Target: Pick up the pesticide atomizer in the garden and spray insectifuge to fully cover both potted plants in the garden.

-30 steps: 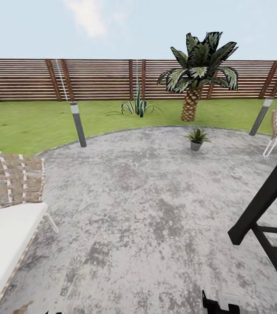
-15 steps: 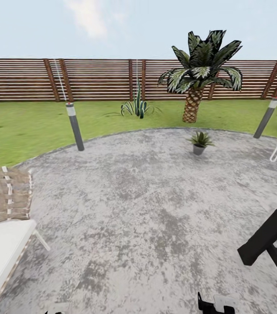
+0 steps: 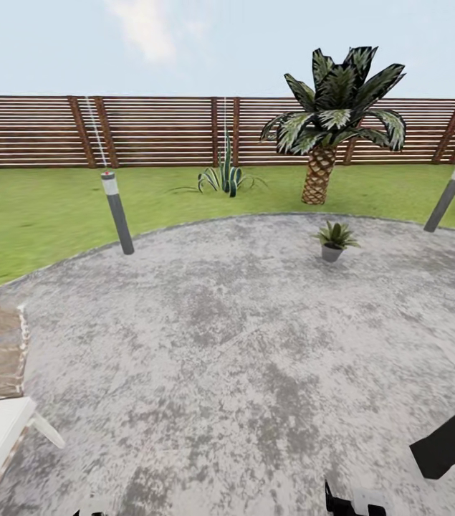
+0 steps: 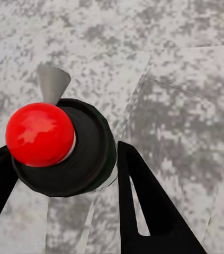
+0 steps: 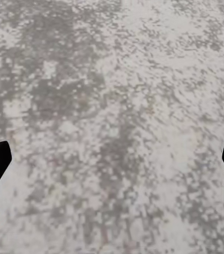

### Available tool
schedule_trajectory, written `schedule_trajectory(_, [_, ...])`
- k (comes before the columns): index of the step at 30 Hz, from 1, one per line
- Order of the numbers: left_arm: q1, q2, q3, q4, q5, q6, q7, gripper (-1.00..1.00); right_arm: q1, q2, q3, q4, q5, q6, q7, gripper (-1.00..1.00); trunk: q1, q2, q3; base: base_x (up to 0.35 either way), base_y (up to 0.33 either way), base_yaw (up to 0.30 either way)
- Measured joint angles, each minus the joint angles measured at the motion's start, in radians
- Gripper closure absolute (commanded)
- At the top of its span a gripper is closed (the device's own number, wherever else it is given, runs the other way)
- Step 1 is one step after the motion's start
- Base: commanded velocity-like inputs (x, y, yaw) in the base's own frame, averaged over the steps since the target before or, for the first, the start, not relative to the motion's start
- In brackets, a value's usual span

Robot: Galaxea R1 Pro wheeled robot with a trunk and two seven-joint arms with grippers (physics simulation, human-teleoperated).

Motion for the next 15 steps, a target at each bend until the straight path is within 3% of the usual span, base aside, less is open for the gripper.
schedule_trajectory(15, [0.000, 0.000, 0.000, 0.000, 0.000, 0.000, 0.000, 1.00, 0.000, 0.000, 0.000, 0.000, 0.000, 0.000, 0.000, -1.00, 0.000, 0.000, 0.000, 0.337, 0.000, 0.000])
